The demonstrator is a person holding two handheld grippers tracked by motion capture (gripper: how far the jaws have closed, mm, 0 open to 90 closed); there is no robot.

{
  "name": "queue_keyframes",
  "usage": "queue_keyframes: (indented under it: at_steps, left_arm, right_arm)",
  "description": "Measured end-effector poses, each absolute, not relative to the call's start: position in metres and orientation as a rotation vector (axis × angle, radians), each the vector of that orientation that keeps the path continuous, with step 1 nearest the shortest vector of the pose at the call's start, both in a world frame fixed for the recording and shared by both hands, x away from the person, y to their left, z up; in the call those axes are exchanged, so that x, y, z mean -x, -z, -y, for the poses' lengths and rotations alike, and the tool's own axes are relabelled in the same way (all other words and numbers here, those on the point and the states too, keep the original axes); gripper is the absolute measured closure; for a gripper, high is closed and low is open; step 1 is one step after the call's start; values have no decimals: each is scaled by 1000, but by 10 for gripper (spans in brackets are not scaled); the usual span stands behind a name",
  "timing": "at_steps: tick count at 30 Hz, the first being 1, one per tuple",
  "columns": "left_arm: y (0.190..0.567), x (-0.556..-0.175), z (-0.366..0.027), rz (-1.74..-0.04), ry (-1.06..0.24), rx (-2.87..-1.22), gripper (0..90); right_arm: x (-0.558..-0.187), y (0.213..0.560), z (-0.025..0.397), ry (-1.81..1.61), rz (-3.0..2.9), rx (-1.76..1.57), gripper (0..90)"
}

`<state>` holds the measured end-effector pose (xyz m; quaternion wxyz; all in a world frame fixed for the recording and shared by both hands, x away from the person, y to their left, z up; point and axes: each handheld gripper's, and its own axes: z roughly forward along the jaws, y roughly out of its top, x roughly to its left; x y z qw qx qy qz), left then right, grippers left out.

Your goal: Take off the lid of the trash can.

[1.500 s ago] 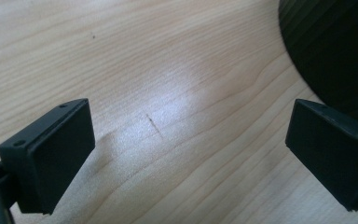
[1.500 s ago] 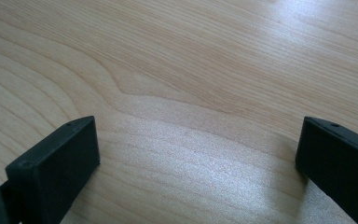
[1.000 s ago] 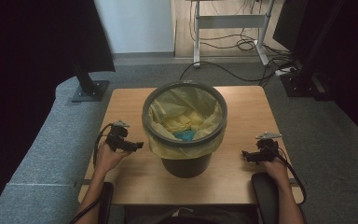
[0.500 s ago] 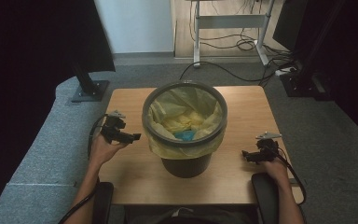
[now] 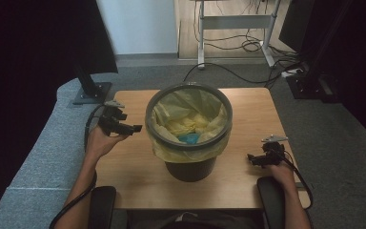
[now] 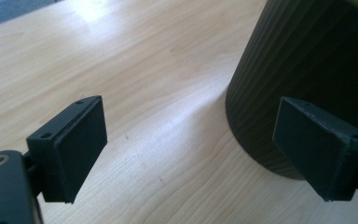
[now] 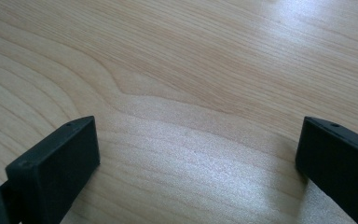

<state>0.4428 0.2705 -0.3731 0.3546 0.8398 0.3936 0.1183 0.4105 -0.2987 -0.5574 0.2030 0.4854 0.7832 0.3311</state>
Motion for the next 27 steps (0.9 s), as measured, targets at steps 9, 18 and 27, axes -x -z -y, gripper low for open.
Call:
queue_keyframes:
  at_steps: [9,18,27]
  left_arm:
    - [342,-446,-267,-1003,-296,-2146,91]
    - [318,-449,-261,-997,-329,-2153,79]
    - [296,-452,-256,-992,-349,-2148,80]
  right_arm:
    - [-411,557,299,-924,-2185,-1355,0]
    - [-411,557,299,-924,-2186,-1355,0]
    - [-411,557,299,-927,-2186,-1354,0]
